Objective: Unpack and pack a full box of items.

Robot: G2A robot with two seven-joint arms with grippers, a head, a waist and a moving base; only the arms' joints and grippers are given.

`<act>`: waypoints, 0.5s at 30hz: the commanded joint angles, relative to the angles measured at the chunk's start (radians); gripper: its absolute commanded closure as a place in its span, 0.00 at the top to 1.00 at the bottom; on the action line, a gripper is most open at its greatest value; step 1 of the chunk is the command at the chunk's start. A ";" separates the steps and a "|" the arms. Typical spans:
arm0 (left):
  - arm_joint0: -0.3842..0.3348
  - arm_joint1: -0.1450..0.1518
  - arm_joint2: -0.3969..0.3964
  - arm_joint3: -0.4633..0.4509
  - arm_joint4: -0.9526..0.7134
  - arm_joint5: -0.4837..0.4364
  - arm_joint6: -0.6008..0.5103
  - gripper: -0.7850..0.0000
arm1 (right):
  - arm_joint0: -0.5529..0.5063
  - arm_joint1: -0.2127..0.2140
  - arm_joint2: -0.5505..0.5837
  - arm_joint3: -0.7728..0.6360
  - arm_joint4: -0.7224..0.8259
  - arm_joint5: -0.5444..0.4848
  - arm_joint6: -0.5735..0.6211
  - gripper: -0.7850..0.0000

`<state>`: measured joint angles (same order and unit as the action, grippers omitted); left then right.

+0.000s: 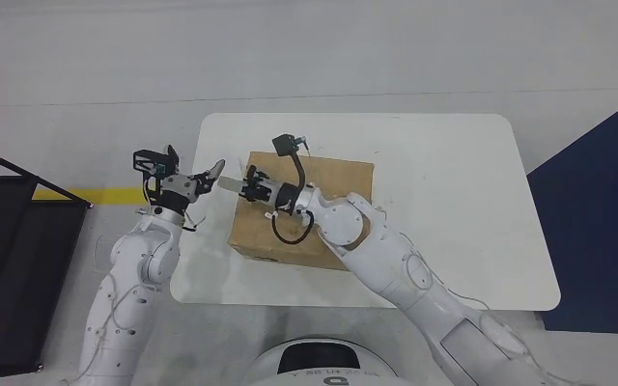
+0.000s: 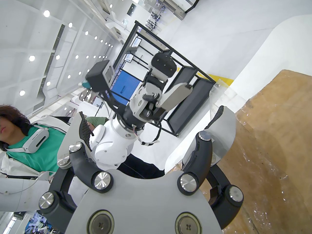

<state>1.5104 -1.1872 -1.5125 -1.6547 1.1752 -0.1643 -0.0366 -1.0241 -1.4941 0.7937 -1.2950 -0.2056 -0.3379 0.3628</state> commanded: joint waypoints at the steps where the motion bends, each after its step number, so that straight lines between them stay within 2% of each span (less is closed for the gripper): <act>1: -0.045 -0.002 0.005 0.016 -0.035 0.012 -0.069 1.00 | -0.005 0.001 0.002 -0.002 -0.007 0.002 0.002 1.00; 8: -0.146 -0.004 0.057 0.051 0.059 0.007 -0.119 1.00 | -0.038 0.008 0.023 -0.018 -0.014 -0.005 0.004 1.00; 15: -0.235 -0.006 0.130 0.112 0.166 -0.052 -0.147 1.00 | -0.100 0.024 0.059 -0.095 -0.046 -0.042 -0.007 1.00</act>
<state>1.2858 -1.1930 -1.3925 -1.5559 1.3276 -0.2073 -0.1896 -1.1141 -1.4729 0.8455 -1.3773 -0.2522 -0.3649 0.3550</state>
